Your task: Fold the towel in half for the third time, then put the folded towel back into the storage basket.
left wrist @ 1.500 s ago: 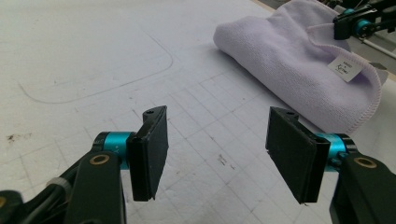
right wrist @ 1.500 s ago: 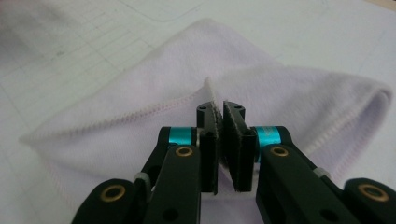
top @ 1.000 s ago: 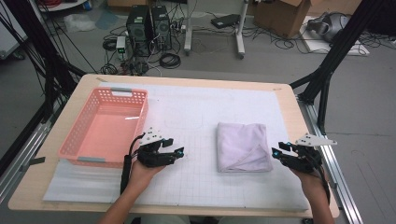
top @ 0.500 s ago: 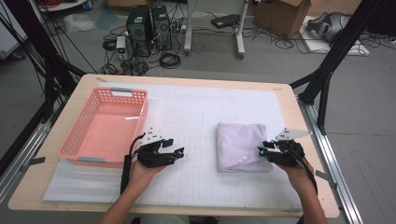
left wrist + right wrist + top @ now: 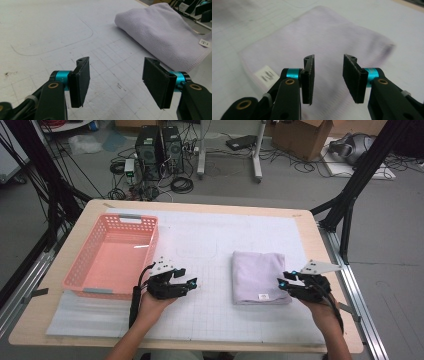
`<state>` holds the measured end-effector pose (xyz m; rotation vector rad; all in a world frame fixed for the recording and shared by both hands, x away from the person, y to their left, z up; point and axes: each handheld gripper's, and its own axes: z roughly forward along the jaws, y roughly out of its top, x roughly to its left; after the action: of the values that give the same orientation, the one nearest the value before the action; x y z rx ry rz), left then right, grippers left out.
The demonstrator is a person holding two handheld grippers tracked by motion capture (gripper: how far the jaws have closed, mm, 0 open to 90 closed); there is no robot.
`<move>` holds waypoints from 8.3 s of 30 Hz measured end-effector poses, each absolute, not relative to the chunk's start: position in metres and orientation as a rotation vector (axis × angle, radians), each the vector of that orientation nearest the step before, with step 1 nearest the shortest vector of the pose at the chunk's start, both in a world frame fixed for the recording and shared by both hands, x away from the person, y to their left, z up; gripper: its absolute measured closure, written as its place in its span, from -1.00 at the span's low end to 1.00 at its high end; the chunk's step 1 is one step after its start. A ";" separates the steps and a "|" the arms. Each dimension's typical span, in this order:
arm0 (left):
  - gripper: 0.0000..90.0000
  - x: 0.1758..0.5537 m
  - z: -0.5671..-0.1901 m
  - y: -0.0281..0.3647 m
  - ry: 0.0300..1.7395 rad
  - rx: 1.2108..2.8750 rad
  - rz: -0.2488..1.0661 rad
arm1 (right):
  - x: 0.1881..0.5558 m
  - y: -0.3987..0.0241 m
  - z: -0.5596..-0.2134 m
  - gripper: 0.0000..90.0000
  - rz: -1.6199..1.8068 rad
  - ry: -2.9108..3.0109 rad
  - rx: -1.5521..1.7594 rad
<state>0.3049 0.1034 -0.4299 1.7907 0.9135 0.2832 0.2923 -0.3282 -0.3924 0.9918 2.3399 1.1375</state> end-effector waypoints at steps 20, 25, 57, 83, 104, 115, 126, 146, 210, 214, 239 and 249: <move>-0.13 0.305 -0.431 0.101 0.903 1.797 0.282 | 0.326 -0.331 -0.405 0.34 1.061 2.251 1.063; -0.13 0.305 -0.431 0.101 0.901 1.797 0.279 | 0.364 -0.315 -0.420 0.44 0.927 2.274 1.138; -0.27 0.304 -0.430 0.100 0.860 1.782 0.282 | 0.275 -0.358 -0.418 0.07 1.092 2.166 1.145; -0.56 0.301 -0.427 0.098 0.828 1.748 0.280 | 0.257 -0.360 -0.409 -0.47 1.178 2.065 1.088; -0.52 0.312 -0.434 0.080 0.820 1.751 0.267 | 0.259 -0.359 -0.412 -0.47 1.180 2.104 1.081; -0.59 0.334 -0.422 0.045 0.833 1.766 0.166 | 0.259 -0.359 -0.411 -0.47 1.179 2.106 1.079; -0.51 0.359 -0.433 -0.002 0.900 1.835 0.049 | 0.260 -0.359 -0.411 -0.47 1.182 2.111 1.073; -0.52 0.367 -0.453 -0.051 0.984 1.879 -0.063 | 0.261 -0.357 -0.413 -0.47 1.186 2.122 1.069; 0.57 0.348 -0.380 0.053 0.612 1.643 0.131 | 0.264 -0.352 -0.415 -0.48 1.234 2.123 1.086; 0.57 0.344 -0.372 0.064 0.580 1.623 0.160 | 0.265 -0.350 -0.415 -0.48 1.240 2.123 1.088; 0.57 0.334 -0.329 0.115 0.484 1.558 0.225 | 0.264 -0.347 -0.413 -0.48 1.242 2.126 1.075; 0.57 0.333 -0.318 0.139 0.491 1.549 0.258 | 0.264 -0.348 -0.413 -0.48 1.236 2.124 1.080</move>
<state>0.3328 0.1392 -0.3182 1.5491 0.4911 0.2582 0.2641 -0.3478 -0.4133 1.0799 2.1243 1.2360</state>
